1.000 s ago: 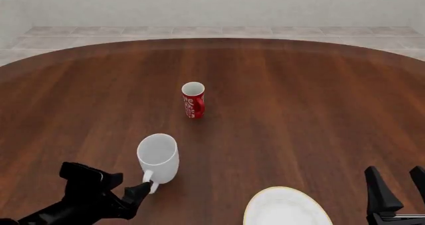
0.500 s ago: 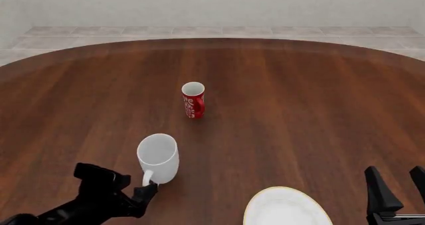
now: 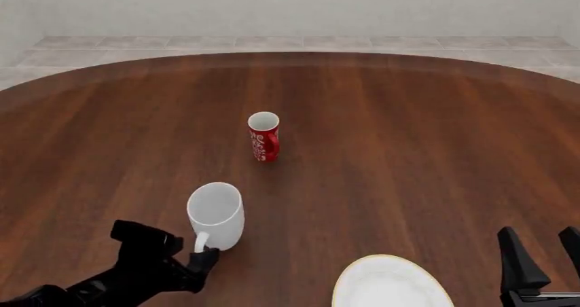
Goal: Put the white mug on the plate.
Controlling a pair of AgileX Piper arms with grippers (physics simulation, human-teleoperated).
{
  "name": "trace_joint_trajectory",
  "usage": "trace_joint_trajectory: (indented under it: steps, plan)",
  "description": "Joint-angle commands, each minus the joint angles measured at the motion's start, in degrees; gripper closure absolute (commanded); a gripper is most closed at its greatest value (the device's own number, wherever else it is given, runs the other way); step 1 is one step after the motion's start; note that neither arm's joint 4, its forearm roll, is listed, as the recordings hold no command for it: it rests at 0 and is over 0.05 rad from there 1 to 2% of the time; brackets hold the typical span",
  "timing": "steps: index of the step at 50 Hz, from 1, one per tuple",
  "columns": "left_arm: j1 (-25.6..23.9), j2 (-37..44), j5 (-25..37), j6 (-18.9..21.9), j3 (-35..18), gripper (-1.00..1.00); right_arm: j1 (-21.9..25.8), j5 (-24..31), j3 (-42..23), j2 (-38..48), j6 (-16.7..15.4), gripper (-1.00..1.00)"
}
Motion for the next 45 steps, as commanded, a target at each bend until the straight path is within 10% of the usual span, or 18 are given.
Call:
trace_joint_trajectory:
  steps: [1, 32, 33, 45]
  plan:
    - [0.5, 4.5, -3.4, -0.9, -0.3, -1.0, 0.0, 0.2, -0.1, -0.2, 0.0, -1.0]
    - [0.2, 10.8, -8.3, -1.7, -0.5, -1.0, 0.0, 0.2, -0.1, -0.2, 0.0, -1.0]
    - [0.3, 10.7, -8.4, -1.7, -0.3, 1.0, 0.0, 0.2, -0.1, -0.2, 0.0, -1.0]
    - [1.7, 9.2, -8.0, 1.3, 0.2, 1.0, 0.0, 0.2, -0.1, -0.2, 0.0, -1.0]
